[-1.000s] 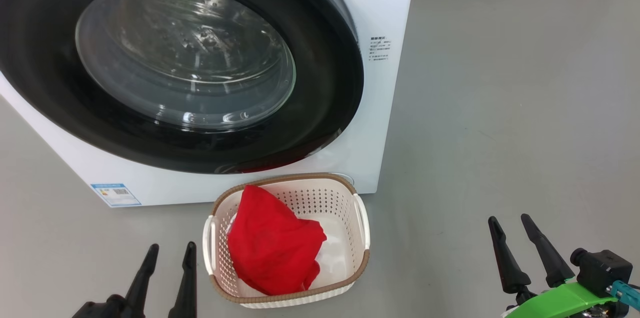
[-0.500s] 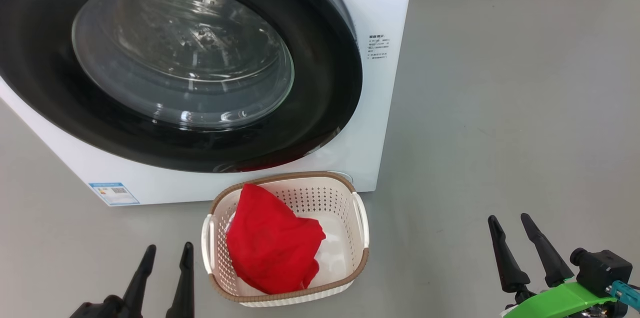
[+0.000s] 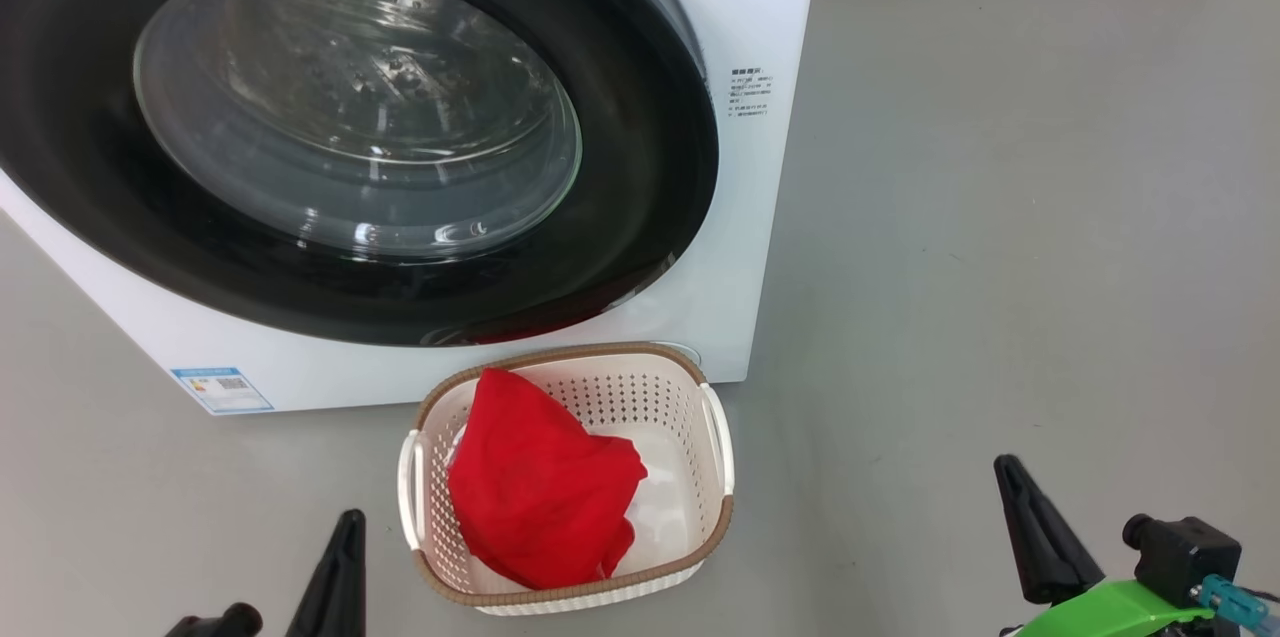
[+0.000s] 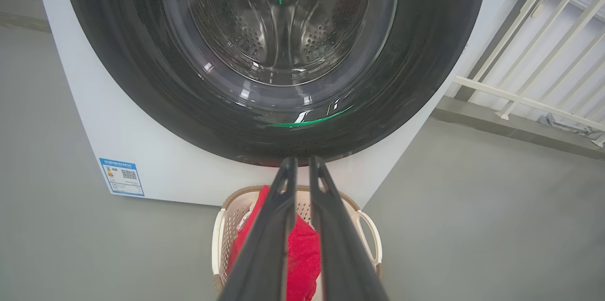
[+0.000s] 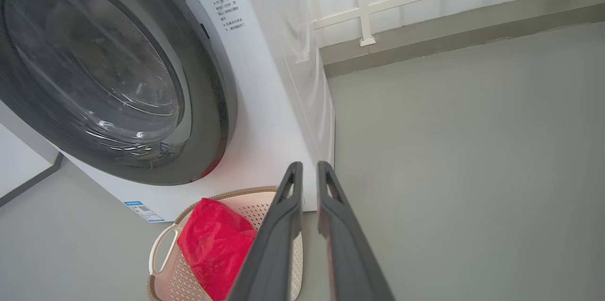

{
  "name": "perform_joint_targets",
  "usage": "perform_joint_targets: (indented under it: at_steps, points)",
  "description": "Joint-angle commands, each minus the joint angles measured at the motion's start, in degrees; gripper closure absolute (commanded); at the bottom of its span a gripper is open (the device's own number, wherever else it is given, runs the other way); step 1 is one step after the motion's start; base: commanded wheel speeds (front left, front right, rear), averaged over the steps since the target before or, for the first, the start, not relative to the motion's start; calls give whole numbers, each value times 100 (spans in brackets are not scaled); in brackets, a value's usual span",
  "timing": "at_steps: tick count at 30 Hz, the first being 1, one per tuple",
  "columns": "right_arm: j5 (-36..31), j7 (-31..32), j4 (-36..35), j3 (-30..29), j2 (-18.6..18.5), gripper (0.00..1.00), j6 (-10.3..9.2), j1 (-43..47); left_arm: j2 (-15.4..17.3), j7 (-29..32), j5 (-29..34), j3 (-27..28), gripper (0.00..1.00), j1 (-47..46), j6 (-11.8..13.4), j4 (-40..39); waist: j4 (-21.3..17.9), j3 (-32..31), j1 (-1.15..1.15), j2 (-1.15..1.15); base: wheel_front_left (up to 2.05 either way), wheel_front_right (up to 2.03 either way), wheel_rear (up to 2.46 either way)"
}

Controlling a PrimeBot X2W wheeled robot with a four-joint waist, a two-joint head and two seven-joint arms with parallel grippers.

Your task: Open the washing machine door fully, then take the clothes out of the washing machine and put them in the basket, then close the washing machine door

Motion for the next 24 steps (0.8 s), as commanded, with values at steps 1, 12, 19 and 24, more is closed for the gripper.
perform_joint_targets:
  at_steps: [1,12,19,24]
  points:
    - [27,8,41,-2,18,100,0,-1,-7,12,-30,-6,100,-2,0,42,-1,0,0,0,0,0,0]
    - [602,178,-5,-68,33,100,-1,-55,14,174,-673,31,100,-58,-4,36,-34,-42,1,0,0,0,0]
    - [964,288,-24,-112,44,100,-1,-104,26,279,-1077,57,100,-106,-6,41,-55,-63,1,0,0,0,0]
    - [1171,352,-37,-139,51,100,-1,-128,32,340,-1308,73,100,-131,-7,42,-67,-76,0,0,0,0,0]
